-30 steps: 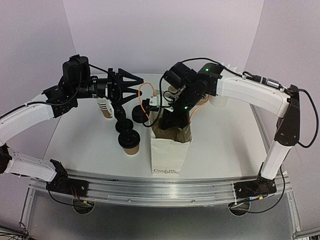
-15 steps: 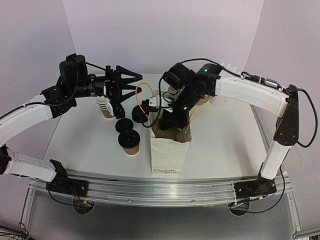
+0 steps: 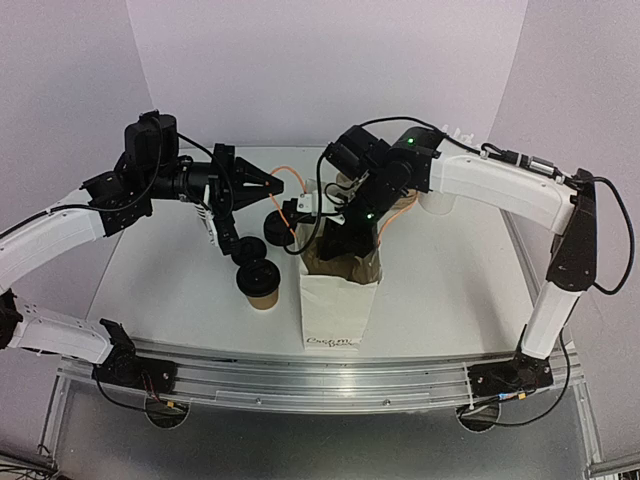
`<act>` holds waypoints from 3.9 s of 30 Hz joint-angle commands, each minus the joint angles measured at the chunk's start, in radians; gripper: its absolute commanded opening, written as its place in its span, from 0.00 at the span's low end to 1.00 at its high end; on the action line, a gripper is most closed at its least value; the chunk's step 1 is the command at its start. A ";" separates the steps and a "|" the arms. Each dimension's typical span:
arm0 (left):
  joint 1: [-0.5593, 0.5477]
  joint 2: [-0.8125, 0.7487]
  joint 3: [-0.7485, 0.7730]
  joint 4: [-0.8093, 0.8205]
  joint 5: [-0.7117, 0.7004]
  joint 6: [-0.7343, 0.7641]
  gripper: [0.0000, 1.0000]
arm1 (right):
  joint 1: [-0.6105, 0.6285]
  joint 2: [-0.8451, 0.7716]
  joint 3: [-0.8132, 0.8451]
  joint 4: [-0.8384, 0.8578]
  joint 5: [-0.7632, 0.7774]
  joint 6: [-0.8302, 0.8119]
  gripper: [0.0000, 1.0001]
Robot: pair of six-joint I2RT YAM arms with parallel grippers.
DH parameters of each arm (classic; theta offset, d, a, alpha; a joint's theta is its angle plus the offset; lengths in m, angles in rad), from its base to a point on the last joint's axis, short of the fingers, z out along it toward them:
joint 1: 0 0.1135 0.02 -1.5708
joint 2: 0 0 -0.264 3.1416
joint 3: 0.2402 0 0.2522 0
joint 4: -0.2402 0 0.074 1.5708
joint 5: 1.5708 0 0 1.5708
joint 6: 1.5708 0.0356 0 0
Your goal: Pack the takeout coffee
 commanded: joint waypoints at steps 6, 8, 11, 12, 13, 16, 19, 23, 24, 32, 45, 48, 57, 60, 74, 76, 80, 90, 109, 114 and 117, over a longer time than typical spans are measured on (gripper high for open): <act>-0.005 -0.094 -0.013 -0.089 -0.106 -0.052 0.00 | 0.003 -0.021 0.026 0.006 -0.004 0.006 0.00; -0.003 -0.119 -0.007 -0.153 -0.135 -0.056 0.00 | 0.003 -0.035 0.017 0.007 -0.002 0.005 0.00; -0.002 -0.143 -0.003 -0.212 -0.173 -0.070 0.00 | 0.002 -0.050 0.014 0.009 -0.007 0.007 0.00; -0.002 -0.148 -0.003 -0.226 -0.180 -0.072 0.00 | 0.003 -0.053 0.012 0.010 -0.009 0.007 0.00; -0.002 -0.152 -0.004 -0.236 -0.184 -0.074 0.00 | 0.002 -0.057 0.008 0.010 -0.011 0.008 0.00; -0.002 -0.158 -0.007 -0.249 -0.195 -0.079 0.00 | 0.003 -0.063 -0.011 0.011 -0.011 0.012 0.00; -0.002 -0.159 -0.003 -0.268 -0.215 -0.082 0.00 | 0.003 -0.071 -0.032 0.013 -0.013 0.022 0.00; 0.000 -0.158 0.004 -0.307 -0.255 -0.089 0.00 | 0.005 -0.090 -0.048 0.023 -0.014 0.026 0.00; 0.002 -0.157 0.005 -0.316 -0.263 -0.089 0.00 | 0.006 -0.095 -0.050 0.026 -0.013 0.024 0.00; 0.012 -0.160 0.006 -0.320 -0.318 -0.097 0.00 | 0.017 -0.107 -0.114 0.028 -0.011 0.011 0.00; 0.021 -0.198 -0.025 -0.293 -0.286 -0.130 0.00 | 0.018 -0.096 -0.159 0.027 0.009 0.035 0.00; 0.021 -0.202 -0.027 -0.261 -0.226 -0.142 0.00 | 0.018 -0.061 -0.141 0.027 0.015 0.048 0.00; 0.021 -0.212 -0.047 -0.248 -0.163 -0.126 0.00 | 0.019 -0.023 -0.148 0.033 -0.044 0.085 0.00; 0.021 -0.219 -0.053 -0.246 -0.156 -0.133 0.00 | 0.017 -0.009 -0.156 0.031 -0.071 0.106 0.00; 0.021 -0.208 -0.057 -0.188 -0.110 -0.109 0.00 | 0.017 0.054 -0.140 0.032 0.017 0.162 0.00; 0.021 -0.206 -0.058 -0.180 -0.109 -0.109 0.00 | 0.018 0.060 -0.143 0.031 0.033 0.163 0.00; 0.021 -0.207 -0.061 -0.163 -0.110 -0.110 0.00 | 0.028 0.084 -0.156 0.039 0.103 0.161 0.00; 0.021 -0.215 -0.075 -0.139 -0.114 -0.120 0.00 | 0.045 0.147 -0.203 0.093 0.154 0.165 0.00; 0.021 -0.222 -0.089 -0.134 -0.100 -0.138 0.00 | 0.051 0.030 -0.118 0.123 0.187 0.140 0.45; 0.021 -0.221 -0.092 -0.148 -0.082 -0.162 0.00 | 0.050 -0.029 -0.103 0.139 0.165 0.119 0.56; 0.021 -0.229 -0.098 -0.174 -0.071 -0.170 0.00 | 0.051 -0.061 -0.095 0.150 0.142 0.110 0.60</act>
